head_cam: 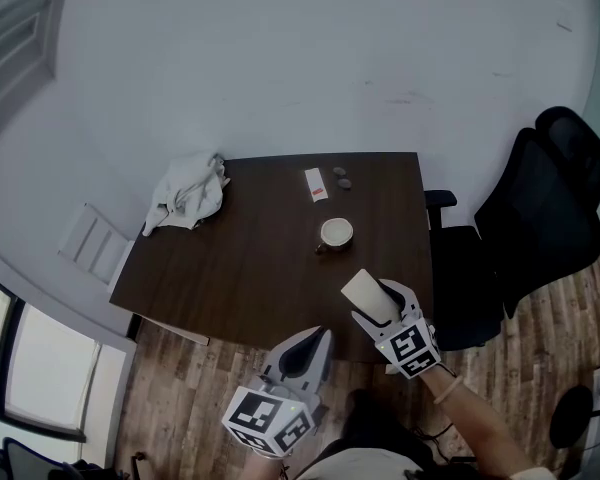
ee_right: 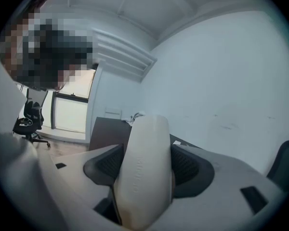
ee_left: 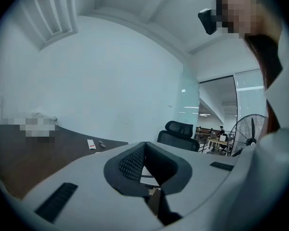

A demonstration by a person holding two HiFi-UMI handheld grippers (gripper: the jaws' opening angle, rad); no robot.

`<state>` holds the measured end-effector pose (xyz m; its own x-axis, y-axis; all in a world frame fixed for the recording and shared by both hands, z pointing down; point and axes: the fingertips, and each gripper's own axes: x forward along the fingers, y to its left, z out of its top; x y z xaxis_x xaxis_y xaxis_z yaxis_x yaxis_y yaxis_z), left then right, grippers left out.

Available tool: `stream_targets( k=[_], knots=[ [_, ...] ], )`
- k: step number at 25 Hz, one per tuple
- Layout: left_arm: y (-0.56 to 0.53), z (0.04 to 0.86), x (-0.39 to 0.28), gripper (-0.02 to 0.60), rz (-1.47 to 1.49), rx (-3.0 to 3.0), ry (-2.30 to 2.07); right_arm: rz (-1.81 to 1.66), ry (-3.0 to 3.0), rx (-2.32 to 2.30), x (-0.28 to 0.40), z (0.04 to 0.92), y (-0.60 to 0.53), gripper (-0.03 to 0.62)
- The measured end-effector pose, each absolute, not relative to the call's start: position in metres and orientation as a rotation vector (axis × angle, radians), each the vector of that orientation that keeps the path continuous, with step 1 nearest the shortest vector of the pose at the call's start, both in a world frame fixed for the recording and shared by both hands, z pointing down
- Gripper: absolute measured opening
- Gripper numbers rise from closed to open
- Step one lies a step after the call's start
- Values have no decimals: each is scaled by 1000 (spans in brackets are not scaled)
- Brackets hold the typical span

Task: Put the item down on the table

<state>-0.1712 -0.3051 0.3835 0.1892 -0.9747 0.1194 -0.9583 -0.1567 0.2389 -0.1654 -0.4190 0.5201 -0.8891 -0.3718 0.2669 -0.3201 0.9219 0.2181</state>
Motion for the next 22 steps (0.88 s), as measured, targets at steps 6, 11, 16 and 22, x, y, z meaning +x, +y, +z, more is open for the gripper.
stream_targets(
  k=[6,11,16,22],
  knots=[
    [-312,388,-176,18,-84,2211,-1828,-278,-2696,453,-174,551,-428,310],
    [-319,392,-183,18,-64,2202,-1815,-284,-2625,408,-179,580,-434,308],
    [-323,397,-195,18,-57,2185,-1818,-299,-2553,348,-184,611,-440,308],
    [-329,403,-207,18,-59,2172,-1817,-287,-2479,277,-192,643,-447,308]
  ],
)
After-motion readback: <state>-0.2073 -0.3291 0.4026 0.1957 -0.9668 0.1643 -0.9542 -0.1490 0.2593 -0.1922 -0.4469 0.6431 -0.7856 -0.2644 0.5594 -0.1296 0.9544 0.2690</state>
